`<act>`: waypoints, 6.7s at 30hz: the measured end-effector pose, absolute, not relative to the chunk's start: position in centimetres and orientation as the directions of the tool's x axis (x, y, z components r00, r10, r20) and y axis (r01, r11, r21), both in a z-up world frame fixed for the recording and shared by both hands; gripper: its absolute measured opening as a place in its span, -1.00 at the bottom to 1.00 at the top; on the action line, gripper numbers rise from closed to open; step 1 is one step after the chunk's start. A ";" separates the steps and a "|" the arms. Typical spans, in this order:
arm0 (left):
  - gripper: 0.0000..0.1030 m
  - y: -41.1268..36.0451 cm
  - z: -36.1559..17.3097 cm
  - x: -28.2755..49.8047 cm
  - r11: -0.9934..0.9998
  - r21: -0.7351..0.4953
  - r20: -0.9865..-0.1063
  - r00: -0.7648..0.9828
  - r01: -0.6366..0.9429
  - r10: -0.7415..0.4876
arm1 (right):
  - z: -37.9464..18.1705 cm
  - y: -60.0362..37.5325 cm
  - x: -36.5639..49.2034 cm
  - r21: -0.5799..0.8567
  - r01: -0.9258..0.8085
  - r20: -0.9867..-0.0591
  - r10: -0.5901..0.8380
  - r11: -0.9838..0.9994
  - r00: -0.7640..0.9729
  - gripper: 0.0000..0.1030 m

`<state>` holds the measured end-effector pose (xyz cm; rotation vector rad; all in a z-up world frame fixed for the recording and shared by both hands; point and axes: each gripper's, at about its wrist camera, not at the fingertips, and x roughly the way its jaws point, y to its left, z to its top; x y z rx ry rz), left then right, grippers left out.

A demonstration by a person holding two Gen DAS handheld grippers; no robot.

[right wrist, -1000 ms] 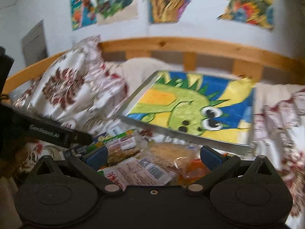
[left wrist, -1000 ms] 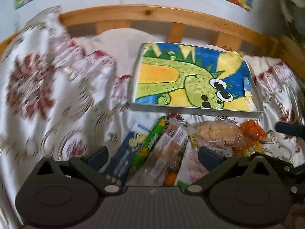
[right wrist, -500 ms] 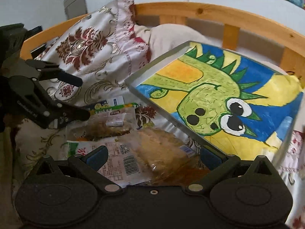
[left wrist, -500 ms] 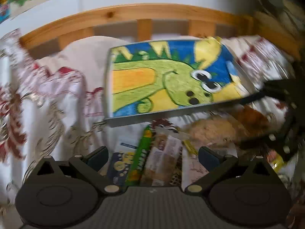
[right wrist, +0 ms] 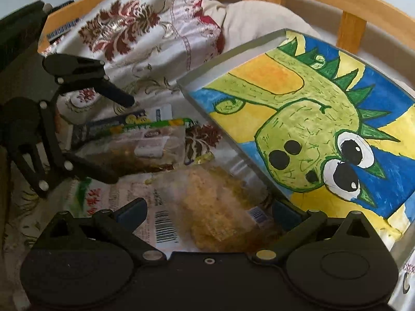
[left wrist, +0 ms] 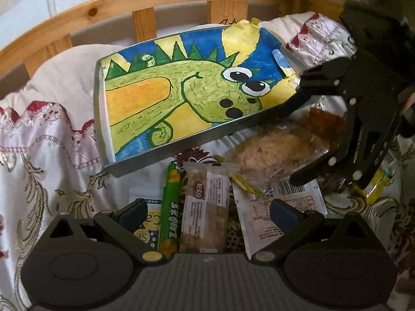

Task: Organize snacks
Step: 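Grasp the wrapped snack bar with the left tool while the right tool grasps the clear meat floss bag, then carry the snack bar with the left tool while the right tool carries the floss bag over the tray, then open the left tool releasing the snack bar while the right tool releases the floss bag on the tray, then grasp the white-pink pouch with the left tool while the right tool grasps the dark jerky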

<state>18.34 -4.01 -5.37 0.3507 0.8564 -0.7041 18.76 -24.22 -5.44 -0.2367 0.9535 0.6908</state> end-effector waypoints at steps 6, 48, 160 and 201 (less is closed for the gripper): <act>0.94 -3.8 -5.4 18.8 0.715 -0.035 -0.788 0.420 0.698 -0.449 | -6.6 -23.7 19.0 0.078 -0.644 -0.838 0.400 0.761 0.371 0.99; -0.20 -3.6 -4.7 19.9 0.833 -0.094 -0.852 0.389 0.546 -0.351 | -4.6 -20.8 15.0 -0.098 -0.635 -0.819 0.300 0.766 0.489 0.24; 0.99 -3.8 2.6 17.8 0.970 -0.166 -0.513 0.825 0.177 -0.238 | 3.9 -27.8 10.7 -0.167 -0.165 -0.427 0.080 0.972 0.901 0.99; 0.99 -6.8 -3.7 11.2 0.915 -0.115 -0.828 0.471 0.387 -0.303 | -2.0 -22.8 6.0 -0.169 -0.710 -0.804 0.321 0.684 0.501 0.98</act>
